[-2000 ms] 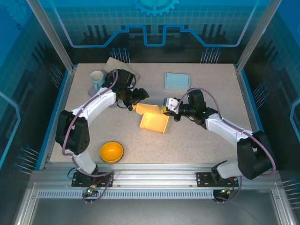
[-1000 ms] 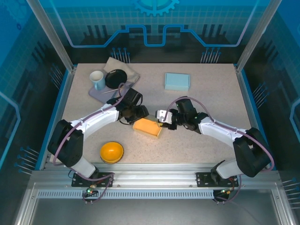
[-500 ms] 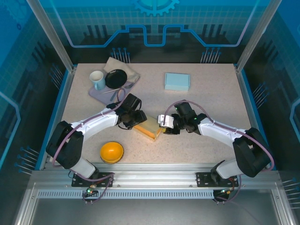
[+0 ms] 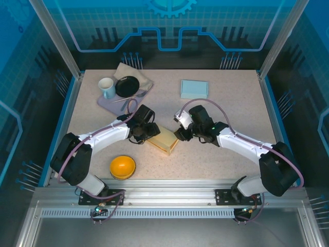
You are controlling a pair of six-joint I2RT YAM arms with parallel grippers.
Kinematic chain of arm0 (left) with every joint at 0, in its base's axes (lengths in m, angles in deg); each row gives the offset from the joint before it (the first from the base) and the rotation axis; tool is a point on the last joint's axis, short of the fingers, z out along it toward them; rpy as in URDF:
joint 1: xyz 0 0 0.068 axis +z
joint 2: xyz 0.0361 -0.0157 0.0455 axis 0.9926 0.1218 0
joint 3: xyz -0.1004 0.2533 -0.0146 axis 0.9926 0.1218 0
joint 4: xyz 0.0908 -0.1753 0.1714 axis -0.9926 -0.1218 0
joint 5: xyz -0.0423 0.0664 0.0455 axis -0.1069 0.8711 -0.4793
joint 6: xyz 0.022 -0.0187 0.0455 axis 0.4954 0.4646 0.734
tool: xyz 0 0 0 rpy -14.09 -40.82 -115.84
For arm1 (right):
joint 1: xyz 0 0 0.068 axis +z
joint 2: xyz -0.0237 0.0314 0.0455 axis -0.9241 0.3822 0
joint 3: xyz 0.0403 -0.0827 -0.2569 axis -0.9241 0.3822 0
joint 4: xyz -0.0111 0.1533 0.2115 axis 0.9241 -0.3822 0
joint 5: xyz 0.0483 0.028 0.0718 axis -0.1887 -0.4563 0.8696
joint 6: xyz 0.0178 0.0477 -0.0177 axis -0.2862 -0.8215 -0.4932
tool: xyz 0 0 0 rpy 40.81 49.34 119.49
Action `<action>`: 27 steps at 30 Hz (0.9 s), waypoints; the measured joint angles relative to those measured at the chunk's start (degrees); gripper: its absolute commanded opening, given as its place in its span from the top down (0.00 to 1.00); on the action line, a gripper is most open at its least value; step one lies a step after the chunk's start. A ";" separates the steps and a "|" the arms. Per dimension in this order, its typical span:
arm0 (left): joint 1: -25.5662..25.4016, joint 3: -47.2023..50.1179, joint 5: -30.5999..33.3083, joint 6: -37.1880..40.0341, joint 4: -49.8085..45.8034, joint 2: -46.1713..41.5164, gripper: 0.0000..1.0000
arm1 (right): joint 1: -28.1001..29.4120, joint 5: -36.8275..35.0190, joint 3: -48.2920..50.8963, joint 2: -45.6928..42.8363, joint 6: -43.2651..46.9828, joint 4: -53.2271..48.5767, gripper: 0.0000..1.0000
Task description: Fold the paper box
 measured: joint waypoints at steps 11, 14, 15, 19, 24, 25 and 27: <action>0.00 0.74 0.39 -0.42 -0.35 -0.07 0.24 | 3.67 -8.37 -3.82 9.03 -22.60 -3.54 0.47; 0.00 1.16 0.44 -0.63 -0.70 -0.13 0.22 | 3.69 -9.57 -3.85 11.17 -25.00 -4.96 0.46; 0.00 1.31 0.46 -0.70 -0.72 -0.13 0.21 | 3.69 -9.81 -3.85 11.50 -25.57 -5.22 0.46; 0.00 1.92 0.83 -1.14 -1.16 -0.13 0.20 | 3.69 -11.08 -4.59 11.89 -26.53 -6.40 0.45; 0.00 2.54 0.83 -1.49 -1.16 -0.11 0.19 | 3.63 -11.98 -5.11 13.16 -26.49 -6.62 0.45; 0.00 2.69 0.81 -1.49 -1.11 -0.09 0.19 | 3.58 -12.13 -5.29 13.31 -26.47 -6.62 0.45; 0.00 2.91 0.81 -1.49 -1.14 -0.04 0.19 | 3.30 -12.33 -5.77 13.79 -26.23 -6.58 0.45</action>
